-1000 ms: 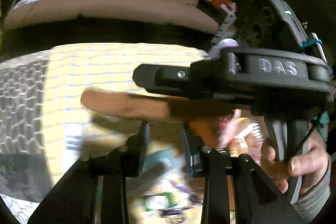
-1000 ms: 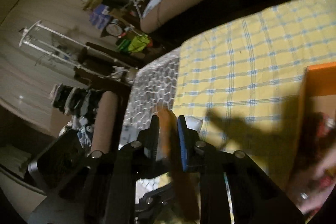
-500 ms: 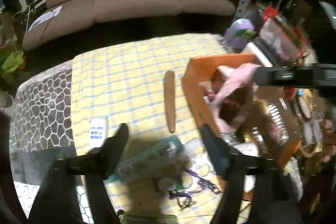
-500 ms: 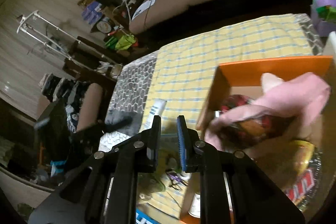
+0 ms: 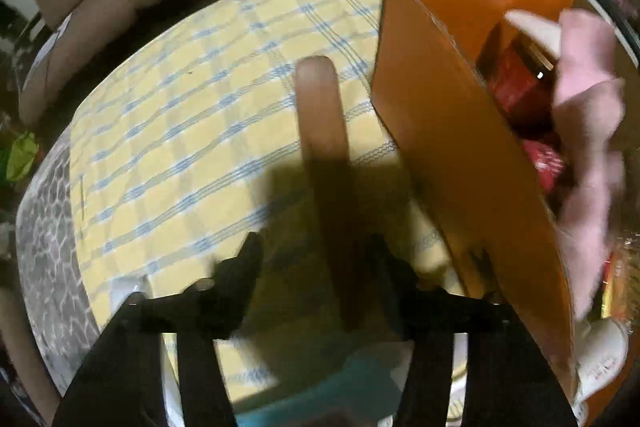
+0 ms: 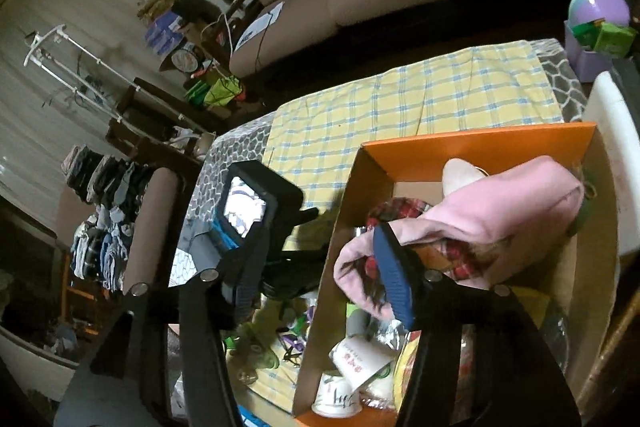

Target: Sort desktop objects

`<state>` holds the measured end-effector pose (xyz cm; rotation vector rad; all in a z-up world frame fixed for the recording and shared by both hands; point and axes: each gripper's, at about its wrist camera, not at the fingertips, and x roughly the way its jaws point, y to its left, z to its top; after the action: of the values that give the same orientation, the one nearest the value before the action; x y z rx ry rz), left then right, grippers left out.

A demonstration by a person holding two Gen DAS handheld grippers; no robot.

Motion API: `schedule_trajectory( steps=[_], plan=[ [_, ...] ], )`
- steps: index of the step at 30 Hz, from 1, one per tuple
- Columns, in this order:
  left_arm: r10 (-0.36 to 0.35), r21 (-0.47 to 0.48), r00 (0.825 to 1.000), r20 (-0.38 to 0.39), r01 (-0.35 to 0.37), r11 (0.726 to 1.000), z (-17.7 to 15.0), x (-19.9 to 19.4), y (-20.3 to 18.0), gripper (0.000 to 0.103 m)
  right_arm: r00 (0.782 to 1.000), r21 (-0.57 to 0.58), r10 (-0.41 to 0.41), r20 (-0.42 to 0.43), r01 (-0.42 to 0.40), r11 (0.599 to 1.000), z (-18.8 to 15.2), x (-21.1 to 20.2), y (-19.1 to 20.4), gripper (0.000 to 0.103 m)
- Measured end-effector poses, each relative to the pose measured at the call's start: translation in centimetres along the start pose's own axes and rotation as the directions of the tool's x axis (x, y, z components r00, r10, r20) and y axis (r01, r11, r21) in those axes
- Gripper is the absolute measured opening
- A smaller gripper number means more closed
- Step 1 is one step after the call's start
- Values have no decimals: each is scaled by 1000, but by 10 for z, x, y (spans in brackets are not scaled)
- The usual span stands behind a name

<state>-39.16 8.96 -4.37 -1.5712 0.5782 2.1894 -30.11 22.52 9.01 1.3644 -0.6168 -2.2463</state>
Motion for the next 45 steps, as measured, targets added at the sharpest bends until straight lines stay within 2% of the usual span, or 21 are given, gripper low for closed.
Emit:
schedule_trajectory(
  steps=[1,2,3,7,8,9,10,14,18,21,24,26,29,32,33,34,37,39,42,45],
  plan=[
    [-8,-3,1000,2,8,1000,0,3,1,41,1000,4,6,-1,-6,1000,1,4,-1,53],
    [-37,-29,999,12,37,999,-1,1,5,27,1000,5,12,-4,-12,1000,1,9,-1,53],
    [-44,-42,999,14,45,998,-2,1,8,21,1000,2,13,-7,-13,1000,2,13,-1,53],
    [-17,-73,1000,14,18,997,-13,-6,27,21,999,-9,35,-40,-35,999,2,34,10,55],
    [1,-114,1000,7,-1,993,-20,-9,34,20,998,-5,46,-47,-46,999,3,40,15,57],
    [-2,-126,1000,10,3,992,-25,-11,41,21,997,-3,52,-49,-52,999,4,44,18,65],
    [-15,-147,1000,15,17,989,-32,-15,50,20,997,-1,52,-49,-52,999,5,48,25,69],
    [-86,-241,995,48,95,966,-63,-28,89,20,997,-41,57,-46,-59,997,15,77,64,69],
    [-132,-315,987,88,154,937,-88,-31,114,20,993,-10,7,-117,-8,1000,26,141,84,69],
    [-197,-365,968,157,242,899,-109,-34,130,20,989,71,-49,-138,60,996,33,184,72,68],
    [-262,-403,942,210,327,855,-121,-33,137,20,985,183,-16,-173,48,982,30,219,51,66],
    [-293,-401,920,261,379,834,-127,-39,141,20,979,197,-7,-204,47,979,21,237,45,61],
    [-322,-399,890,322,436,807,-133,-48,144,20,970,259,54,-238,10,966,5,258,35,60],
    [-331,-381,886,324,442,812,-129,-49,130,20,968,306,99,-231,-25,952,-7,267,30,57],
    [-331,-382,888,319,440,813,-130,-48,129,20,973,314,107,-206,-38,949,-9,267,29,44],
    [-336,-386,887,316,444,808,-132,-47,127,19,978,303,100,-183,-41,952,-9,263,29,27],
    [-344,-384,879,330,458,802,-138,-51,122,19,983,232,87,-159,-48,971,-6,250,42,25],
    [-336,-359,879,339,451,817,-139,-61,119,19,985,199,74,-157,-42,979,-4,241,50,25],
    [-335,-335,873,355,453,826,-135,-82,107,19,985,184,114,-127,-90,979,1,213,59,24],
    [-316,-279,871,376,432,858,-130,-120,82,19,988,117,110,-103,-98,988,9,170,71,24]
  ],
)
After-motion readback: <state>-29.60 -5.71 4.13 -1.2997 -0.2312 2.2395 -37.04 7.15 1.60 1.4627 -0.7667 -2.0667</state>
